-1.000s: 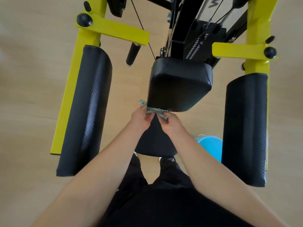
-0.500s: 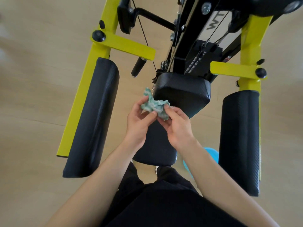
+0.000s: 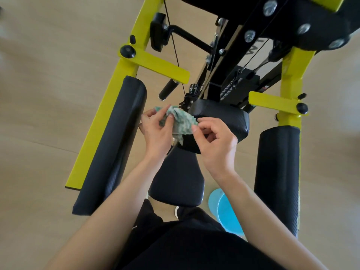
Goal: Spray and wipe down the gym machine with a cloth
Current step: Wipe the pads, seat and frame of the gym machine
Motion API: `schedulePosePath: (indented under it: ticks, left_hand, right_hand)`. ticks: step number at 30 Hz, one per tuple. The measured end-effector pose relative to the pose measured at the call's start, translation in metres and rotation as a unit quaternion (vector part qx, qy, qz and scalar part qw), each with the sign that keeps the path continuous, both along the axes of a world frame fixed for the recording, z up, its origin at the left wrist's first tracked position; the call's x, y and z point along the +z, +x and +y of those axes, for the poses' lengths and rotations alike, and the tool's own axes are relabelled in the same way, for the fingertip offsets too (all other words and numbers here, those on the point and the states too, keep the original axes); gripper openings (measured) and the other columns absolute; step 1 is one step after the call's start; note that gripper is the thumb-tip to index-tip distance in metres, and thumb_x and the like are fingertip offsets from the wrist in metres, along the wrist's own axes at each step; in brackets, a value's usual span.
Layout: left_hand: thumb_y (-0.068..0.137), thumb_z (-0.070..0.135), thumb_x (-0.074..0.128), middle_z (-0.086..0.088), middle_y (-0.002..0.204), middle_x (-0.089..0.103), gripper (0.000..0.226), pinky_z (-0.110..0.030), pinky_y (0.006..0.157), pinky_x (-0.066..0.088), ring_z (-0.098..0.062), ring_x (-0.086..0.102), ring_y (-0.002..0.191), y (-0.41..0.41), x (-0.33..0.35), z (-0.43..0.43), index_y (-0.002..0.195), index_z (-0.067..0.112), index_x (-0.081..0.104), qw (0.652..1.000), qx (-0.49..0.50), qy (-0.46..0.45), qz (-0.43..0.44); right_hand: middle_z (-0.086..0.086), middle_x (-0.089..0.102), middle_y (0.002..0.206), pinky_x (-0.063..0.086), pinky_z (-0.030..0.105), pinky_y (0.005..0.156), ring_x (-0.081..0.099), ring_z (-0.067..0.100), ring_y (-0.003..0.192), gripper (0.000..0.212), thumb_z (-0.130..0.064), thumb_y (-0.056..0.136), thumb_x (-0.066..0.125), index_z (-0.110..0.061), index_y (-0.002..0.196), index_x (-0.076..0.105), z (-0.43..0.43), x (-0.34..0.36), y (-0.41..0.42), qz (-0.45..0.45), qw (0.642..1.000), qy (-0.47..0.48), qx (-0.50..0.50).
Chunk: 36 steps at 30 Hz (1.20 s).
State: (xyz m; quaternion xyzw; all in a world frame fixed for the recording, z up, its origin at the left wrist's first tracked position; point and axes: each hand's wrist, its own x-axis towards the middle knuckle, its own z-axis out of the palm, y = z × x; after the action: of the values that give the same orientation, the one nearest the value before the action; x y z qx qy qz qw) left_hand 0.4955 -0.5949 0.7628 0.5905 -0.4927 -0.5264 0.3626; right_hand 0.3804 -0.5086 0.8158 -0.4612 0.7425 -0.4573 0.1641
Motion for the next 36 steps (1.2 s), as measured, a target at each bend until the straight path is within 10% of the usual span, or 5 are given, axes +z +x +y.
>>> schedulePosePath:
  ticks: [5, 9, 16, 24, 36]
  left_hand:
    - [0.102, 0.02, 0.06, -0.009, 0.111, 0.072, 0.024, -0.035, 0.074, 0.058, -0.018, 0.07, 0.088, -0.015, 0.005, -0.009, 0.124, 0.018, 0.071, 0.989, -0.049, 0.005, 0.137]
    - [0.106, 0.016, 0.053, -0.009, 0.131, 0.069, 0.036, -0.034, 0.099, 0.055, -0.02, 0.067, 0.118, -0.023, 0.002, -0.008, 0.14, 0.008, 0.059, 0.967, -0.147, -0.016, 0.208]
    - [0.108, 0.038, 0.042, 0.001, 0.081, 0.062, 0.041, -0.037, 0.074, 0.046, -0.012, 0.056, 0.077, -0.014, -0.059, 0.013, 0.086, 0.012, 0.064, 0.98, -0.154, 0.079, 0.101]
    - [0.104, 0.025, 0.052, -0.015, 0.108, 0.076, 0.027, -0.057, 0.098, 0.056, -0.035, 0.072, 0.107, -0.001, -0.129, 0.037, 0.096, 0.016, 0.076, 0.947, -0.074, 0.303, 0.077]
    - [0.077, 0.034, 0.082, 0.009, 0.114, 0.067, 0.013, -0.021, 0.083, 0.043, -0.01, 0.059, 0.11, 0.051, -0.156, 0.102, 0.081, 0.027, 0.072, 0.956, -0.198, 0.172, -0.134]
  right_hand:
    - [-0.007, 0.066, 0.071, 0.053, 0.028, 0.06, 0.059, 0.012, 0.062, 0.004, -0.016, 0.093, 0.075, -0.014, 0.09, 0.073, -0.008, 0.007, -0.007, 0.018, 0.998, -0.02, -0.055]
    - [-0.005, 0.066, 0.068, 0.053, 0.029, 0.058, 0.059, 0.012, 0.058, 0.007, -0.017, 0.092, 0.075, -0.013, 0.088, 0.072, -0.011, 0.001, -0.016, 0.072, 0.994, -0.019, -0.084]
    - [-0.01, 0.064, 0.066, 0.055, 0.036, 0.066, 0.062, 0.014, 0.063, 0.012, -0.02, 0.091, 0.076, -0.015, 0.083, 0.069, 0.013, -0.059, -0.003, 0.043, 0.989, 0.119, -0.077]
    - [0.004, 0.072, 0.079, 0.044, 0.032, 0.068, 0.063, 0.027, 0.072, 0.008, -0.019, 0.096, 0.068, -0.012, 0.092, 0.068, 0.034, -0.124, -0.01, 0.047, 0.964, 0.252, -0.07]
    - [-0.001, 0.071, 0.087, 0.06, 0.031, 0.078, 0.07, 0.016, 0.072, 0.022, -0.001, 0.091, 0.068, -0.022, 0.099, 0.069, 0.11, -0.163, -0.01, -0.149, 0.928, 0.335, -0.07]
